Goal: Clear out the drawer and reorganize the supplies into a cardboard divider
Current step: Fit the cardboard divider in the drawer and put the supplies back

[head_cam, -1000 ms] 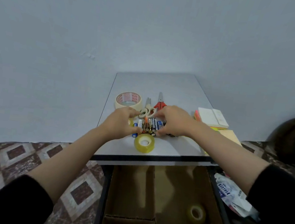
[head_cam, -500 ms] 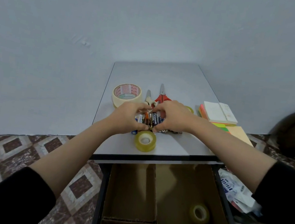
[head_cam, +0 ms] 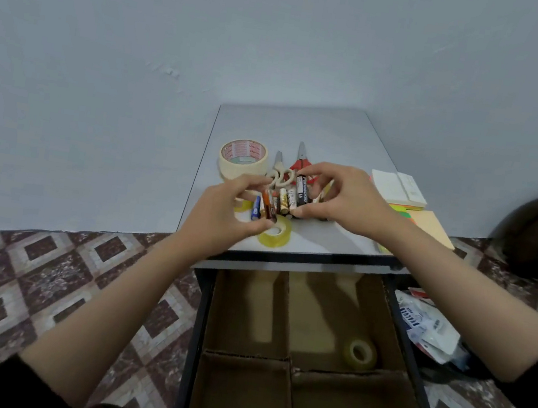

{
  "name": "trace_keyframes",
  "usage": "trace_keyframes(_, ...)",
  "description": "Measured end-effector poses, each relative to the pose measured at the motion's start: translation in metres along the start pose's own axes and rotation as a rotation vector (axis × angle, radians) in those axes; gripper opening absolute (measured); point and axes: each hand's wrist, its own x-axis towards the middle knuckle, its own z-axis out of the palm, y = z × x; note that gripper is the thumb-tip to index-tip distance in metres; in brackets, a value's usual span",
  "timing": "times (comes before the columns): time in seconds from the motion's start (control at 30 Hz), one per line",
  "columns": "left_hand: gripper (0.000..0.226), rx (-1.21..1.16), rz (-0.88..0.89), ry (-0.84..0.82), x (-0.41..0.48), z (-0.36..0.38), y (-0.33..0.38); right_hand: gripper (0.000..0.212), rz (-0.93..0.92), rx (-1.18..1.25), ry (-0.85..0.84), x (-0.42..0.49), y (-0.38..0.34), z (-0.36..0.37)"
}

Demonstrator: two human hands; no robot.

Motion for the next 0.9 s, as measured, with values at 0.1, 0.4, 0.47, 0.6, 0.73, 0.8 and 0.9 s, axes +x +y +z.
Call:
trace_keyframes(0.1, 0.054, -0.262, -0.138, -0.03, -0.041, 0.0, 0.011, 0.055, 0.093, 0.242, -0.049, -0.033, -0.002, 0.006)
trace_keyframes(0.4, 0.041, -0.914, -0.652, -0.132, -0.164, 0.041, 0.0, 0.055, 0.533, 0.846, -0.187, -0.128, 0.012, 0.066)
trace_keyframes(0.47, 0.039, -1.025, -0.711, -0.092, -0.177, 0.047, 0.0, 0.055, 0.619, 0.915, -0.203, -0.14, 0.019, 0.082)
trace_keyframes(0.6, 0.026, -0.81, -0.696, -0.133, -0.19, 0.052, 0.001, 0.036, 0.669, 0.99, -0.198, -0.154, 0.024, 0.101)
trace_keyframes(0.73, 0.036, -0.572, -0.61, -0.206, -0.189, 0.05, -0.003, 0.034, 0.641, 0.945, -0.205, -0.163, 0.029, 0.112)
trace_keyframes(0.8, 0.038, -0.479, -0.588, -0.288, -0.183, 0.046, -0.006, 0.038, 0.636, 0.919, -0.2, -0.168, 0.032, 0.116)
trace_keyframes(0.9, 0.032, -0.272, -0.524, -0.476, -0.172, 0.039, -0.011, 0.043, 0.647, 0.89, -0.185, -0.168, 0.038, 0.119)
